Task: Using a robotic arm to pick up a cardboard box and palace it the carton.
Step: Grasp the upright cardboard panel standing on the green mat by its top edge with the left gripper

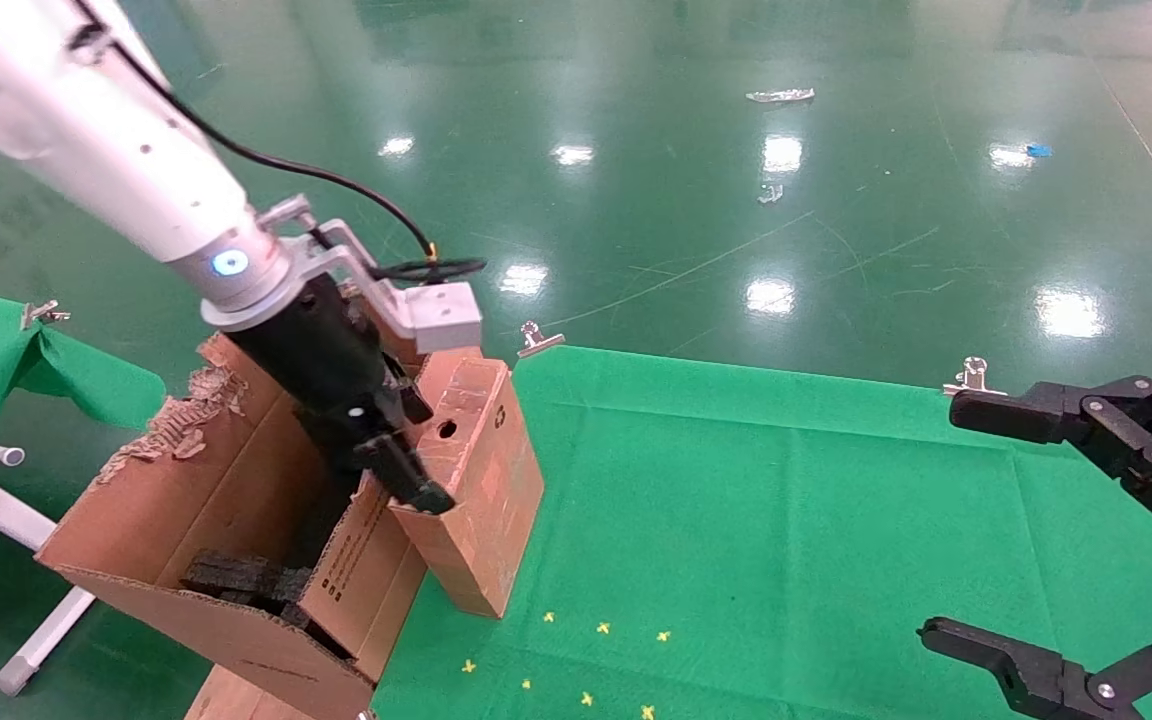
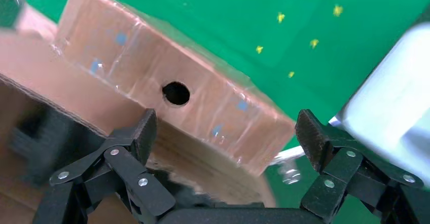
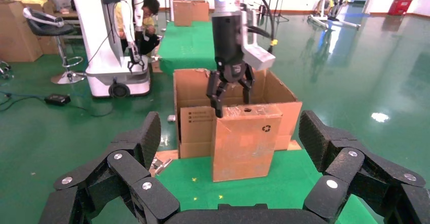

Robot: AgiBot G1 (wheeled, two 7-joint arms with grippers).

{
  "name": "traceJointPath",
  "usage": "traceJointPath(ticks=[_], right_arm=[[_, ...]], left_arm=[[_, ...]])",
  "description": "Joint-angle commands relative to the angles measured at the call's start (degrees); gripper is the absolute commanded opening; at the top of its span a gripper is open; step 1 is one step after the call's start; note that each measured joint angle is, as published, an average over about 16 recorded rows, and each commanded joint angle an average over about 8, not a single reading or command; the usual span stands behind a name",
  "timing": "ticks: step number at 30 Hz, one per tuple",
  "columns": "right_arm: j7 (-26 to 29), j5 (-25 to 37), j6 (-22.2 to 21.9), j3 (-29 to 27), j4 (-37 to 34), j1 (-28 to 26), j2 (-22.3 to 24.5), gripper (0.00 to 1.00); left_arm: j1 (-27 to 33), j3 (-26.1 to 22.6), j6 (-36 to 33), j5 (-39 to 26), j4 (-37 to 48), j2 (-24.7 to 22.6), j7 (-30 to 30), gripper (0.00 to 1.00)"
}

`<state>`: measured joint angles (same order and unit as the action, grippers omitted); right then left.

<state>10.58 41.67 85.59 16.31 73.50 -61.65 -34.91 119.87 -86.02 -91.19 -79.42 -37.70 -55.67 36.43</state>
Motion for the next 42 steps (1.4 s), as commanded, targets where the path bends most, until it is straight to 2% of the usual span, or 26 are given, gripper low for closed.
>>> traceJointPath(ticks=[1,7,15,23,39,42], right_arm=[[0.0,-0.01,0.0,0.01,0.0,0.0,0.0,1.0],[-0.02,-0.02,-0.01,0.03,0.0,-0.01,0.01,1.0],[-0.03,-0.04,-0.03,0.06,0.0,-0.01,0.03,1.0],[-0.05,-0.07,-0.04,0.1,0.0,-0.02,0.04,1.0],[-0.08,-0.11,-0.07,0.16,0.0,-0.03,0.07,1.0],[-0.08,-0.12,-0.07,0.17,0.0,-0.04,0.07,1.0]], left_arm=[[0.55,-2.26,-0.36,0.64,3.72,-2.09,4.86,1.0],[0.73,-5.79,-0.19,6.54,10.89,-3.31,12.32,1.0],[1.14,-9.04,0.55,9.43,17.05,-4.93,19.52,1.0],[0.64,-8.61,1.69,12.21,19.85,-5.36,18.75,1.0],[-2.01,-9.87,5.13,10.74,22.98,-8.53,18.86,1.0],[-2.84,-9.74,5.64,10.97,22.88,-8.67,18.37,0.93]])
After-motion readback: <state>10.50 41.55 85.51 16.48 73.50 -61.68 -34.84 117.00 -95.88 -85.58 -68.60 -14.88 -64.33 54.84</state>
